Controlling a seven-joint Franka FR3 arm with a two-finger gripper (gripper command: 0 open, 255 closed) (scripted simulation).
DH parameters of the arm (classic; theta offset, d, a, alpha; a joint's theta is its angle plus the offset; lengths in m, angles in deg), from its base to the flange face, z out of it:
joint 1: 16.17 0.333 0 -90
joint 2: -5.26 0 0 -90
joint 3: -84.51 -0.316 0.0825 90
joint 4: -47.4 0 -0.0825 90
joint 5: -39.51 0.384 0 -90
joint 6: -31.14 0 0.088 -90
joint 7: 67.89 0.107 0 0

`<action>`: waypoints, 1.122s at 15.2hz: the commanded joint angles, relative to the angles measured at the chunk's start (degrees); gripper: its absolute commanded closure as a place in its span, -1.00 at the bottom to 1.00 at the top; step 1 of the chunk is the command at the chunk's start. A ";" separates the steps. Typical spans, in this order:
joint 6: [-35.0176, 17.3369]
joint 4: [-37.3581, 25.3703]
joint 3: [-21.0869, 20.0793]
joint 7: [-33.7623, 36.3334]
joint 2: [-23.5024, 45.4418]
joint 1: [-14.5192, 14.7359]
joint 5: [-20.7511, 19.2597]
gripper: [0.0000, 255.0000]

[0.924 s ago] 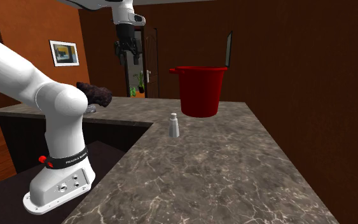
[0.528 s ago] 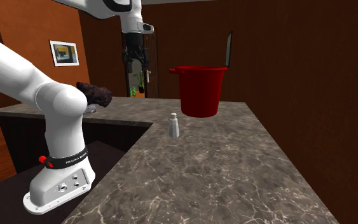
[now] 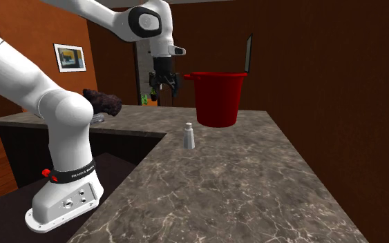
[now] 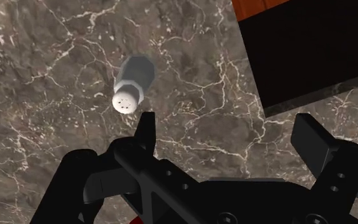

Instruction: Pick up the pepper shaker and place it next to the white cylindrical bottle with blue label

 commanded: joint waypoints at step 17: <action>-27.22 3.31 16.62 -15.02 21.83 1.93 2.21 -1.00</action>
